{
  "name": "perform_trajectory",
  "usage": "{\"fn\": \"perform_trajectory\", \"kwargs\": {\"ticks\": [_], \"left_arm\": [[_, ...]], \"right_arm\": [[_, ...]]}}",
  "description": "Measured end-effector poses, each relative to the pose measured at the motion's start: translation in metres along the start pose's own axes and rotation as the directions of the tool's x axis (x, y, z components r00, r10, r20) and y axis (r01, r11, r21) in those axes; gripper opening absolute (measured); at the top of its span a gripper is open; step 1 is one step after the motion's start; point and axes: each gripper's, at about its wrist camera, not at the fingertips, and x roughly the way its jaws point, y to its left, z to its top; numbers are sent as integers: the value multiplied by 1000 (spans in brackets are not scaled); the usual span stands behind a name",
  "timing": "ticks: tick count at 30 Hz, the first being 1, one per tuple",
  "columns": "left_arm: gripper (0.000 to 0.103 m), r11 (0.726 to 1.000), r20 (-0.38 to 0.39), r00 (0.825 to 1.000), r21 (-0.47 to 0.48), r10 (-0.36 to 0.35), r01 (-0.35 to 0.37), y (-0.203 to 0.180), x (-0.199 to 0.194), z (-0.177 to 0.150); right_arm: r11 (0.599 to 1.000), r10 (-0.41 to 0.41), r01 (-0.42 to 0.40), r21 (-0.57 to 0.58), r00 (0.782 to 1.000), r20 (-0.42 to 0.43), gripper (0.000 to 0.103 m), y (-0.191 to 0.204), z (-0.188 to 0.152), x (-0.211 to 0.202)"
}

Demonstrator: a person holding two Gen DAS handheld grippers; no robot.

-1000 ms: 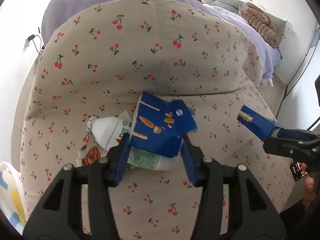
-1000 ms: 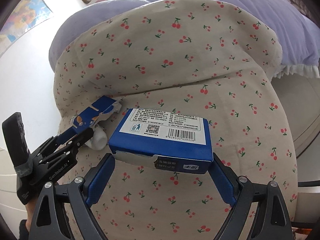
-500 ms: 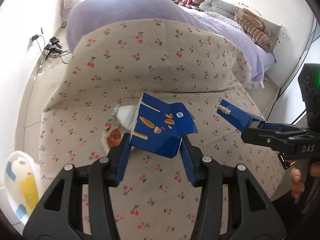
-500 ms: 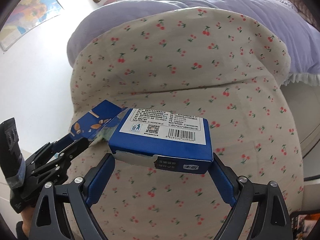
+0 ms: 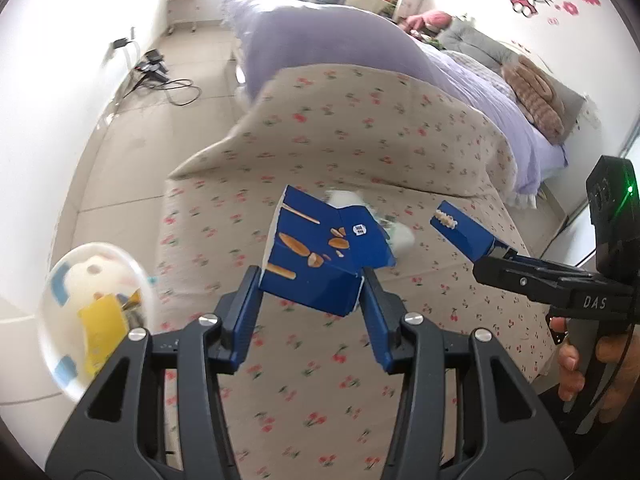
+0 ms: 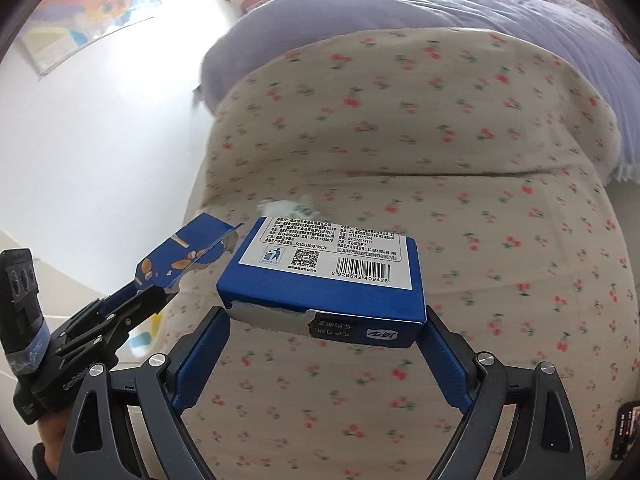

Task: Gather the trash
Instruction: 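Grasp the blue torn box with the left gripper while the right holds the carton, then carry both boxes over the white bin and open both grippers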

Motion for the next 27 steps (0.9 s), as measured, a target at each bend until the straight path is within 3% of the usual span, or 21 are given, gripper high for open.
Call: {"fn": "perform_trajectory", "kwargs": {"ticks": [10,27], "left_arm": [[50,994,6,999,-94,47,-46,58,-31,-18],[50,964,-11,993,-239,116,-116,129,-61,-46]], "right_arm": [[995,38,-40,-86,999,-31,93,62,-4,24],[983,75,-87,-161,994,-81,93,132,-17,54]]}}
